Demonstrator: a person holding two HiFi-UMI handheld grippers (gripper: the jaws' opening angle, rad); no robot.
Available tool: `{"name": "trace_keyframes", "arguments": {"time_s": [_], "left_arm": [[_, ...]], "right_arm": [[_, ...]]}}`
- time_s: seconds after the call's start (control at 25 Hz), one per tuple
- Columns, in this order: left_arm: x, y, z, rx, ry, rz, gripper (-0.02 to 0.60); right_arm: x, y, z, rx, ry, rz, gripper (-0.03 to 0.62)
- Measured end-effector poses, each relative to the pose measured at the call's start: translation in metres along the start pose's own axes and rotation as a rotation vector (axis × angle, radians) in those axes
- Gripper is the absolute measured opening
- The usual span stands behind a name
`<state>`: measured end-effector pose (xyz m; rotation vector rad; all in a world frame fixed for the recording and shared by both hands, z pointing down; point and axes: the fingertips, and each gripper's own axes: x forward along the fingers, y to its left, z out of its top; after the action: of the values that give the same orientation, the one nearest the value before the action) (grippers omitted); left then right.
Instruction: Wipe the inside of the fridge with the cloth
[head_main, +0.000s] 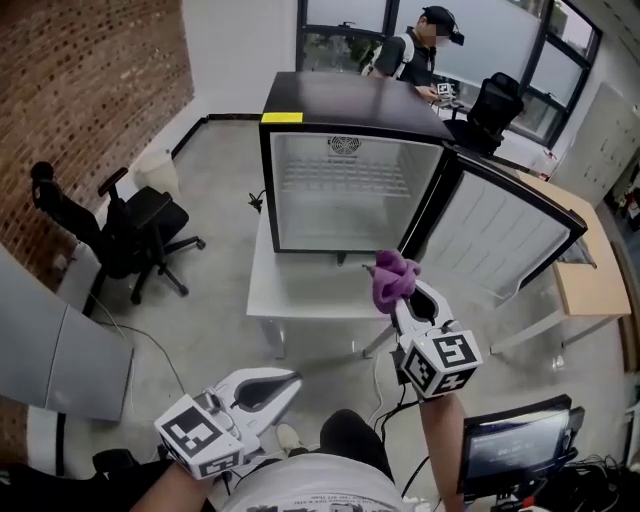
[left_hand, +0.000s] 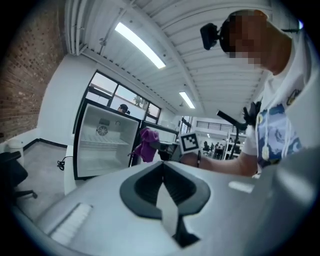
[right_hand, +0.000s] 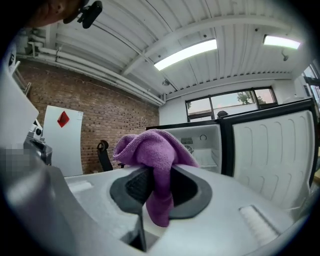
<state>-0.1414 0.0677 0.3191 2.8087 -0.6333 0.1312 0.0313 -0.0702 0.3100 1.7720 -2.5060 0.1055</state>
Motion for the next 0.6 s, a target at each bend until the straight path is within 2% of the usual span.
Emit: {"name": "trace_keyframes", "arguments": {"time_s": [0.36, 0.6], "left_arm": [[0.021, 0.054, 0.038, 0.019, -0.023, 0.078, 0.008], [0.053, 0.083, 0.057, 0.021, -0.029, 0.114, 0.008]], "right_arm": [[0.116, -0.049, 0.032, 0.006, -0.034, -0.003, 0.074], [0.212, -0.055, 0.039, -0.034, -0.027, 0.082, 0.074]]}}
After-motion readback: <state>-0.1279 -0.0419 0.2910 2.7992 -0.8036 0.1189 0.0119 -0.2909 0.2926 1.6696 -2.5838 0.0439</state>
